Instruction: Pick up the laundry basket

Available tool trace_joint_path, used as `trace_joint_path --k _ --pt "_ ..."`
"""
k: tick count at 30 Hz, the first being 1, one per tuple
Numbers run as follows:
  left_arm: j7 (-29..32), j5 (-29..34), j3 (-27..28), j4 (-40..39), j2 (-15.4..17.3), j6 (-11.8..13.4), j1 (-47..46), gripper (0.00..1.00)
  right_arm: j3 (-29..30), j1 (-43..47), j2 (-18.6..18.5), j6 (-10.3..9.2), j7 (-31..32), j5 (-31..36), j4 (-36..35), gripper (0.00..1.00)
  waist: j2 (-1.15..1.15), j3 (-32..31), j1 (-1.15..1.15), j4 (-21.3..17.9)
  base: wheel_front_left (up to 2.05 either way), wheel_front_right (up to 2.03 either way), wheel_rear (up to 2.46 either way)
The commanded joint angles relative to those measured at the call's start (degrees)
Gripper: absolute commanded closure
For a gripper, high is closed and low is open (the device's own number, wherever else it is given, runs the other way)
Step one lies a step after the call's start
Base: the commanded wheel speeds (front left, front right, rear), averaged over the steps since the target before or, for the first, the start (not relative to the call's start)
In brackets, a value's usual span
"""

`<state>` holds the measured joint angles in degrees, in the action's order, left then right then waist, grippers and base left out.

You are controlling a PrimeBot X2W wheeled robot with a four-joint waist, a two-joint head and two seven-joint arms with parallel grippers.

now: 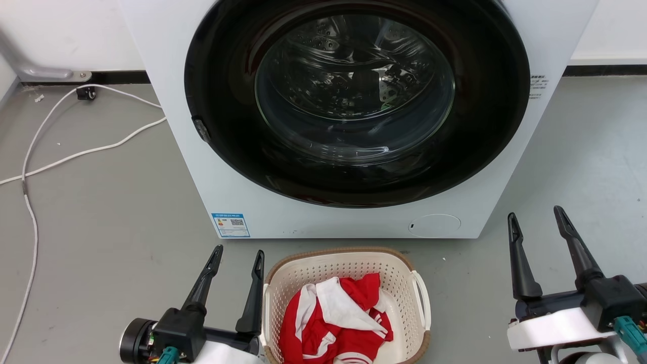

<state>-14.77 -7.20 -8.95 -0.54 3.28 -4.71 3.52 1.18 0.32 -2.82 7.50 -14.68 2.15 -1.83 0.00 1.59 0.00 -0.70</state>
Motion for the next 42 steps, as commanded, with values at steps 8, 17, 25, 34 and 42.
trace_joint_path --k 8,17,25,34,42 --pt "-0.5 2.0 0.8 -0.4 -0.3 -1.2 0.1 0.00 0.0 0.2 -0.1 -0.02 -0.5 1.0 -0.4 0.00 0.00 -0.1 0.00 0.1 0.00 0.00 0.00" --pt "-0.5 2.1 1.0 0.0 -0.4 -0.9 0.9 0.00 -0.2 0.6 -0.1 -0.02 -0.5 0.5 0.1 0.00 0.00 -0.6 0.00 0.0 0.00 0.00 0.00" --pt "-0.5 0.2 1.0 0.9 -0.4 -0.9 -0.2 0.00 -0.6 -0.3 -0.1 -0.02 -0.5 0.5 0.6 0.00 0.00 1.3 0.00 -0.1 0.00 0.00 0.00" --pt "-0.4 0.8 2.2 6.2 -0.4 -1.2 -5.0 0.00 -2.6 -5.5 -0.1 -0.02 -0.5 0.2 3.6 0.00 0.00 10.2 0.00 -0.7 0.00 0.00 0.00" --pt "-0.4 1.3 2.2 13.9 1.3 -2.4 -14.6 0.00 -3.9 -14.1 -0.1 -0.02 0.1 3.0 10.9 0.00 0.00 22.1 0.00 -0.9 0.00 0.00 0.00"
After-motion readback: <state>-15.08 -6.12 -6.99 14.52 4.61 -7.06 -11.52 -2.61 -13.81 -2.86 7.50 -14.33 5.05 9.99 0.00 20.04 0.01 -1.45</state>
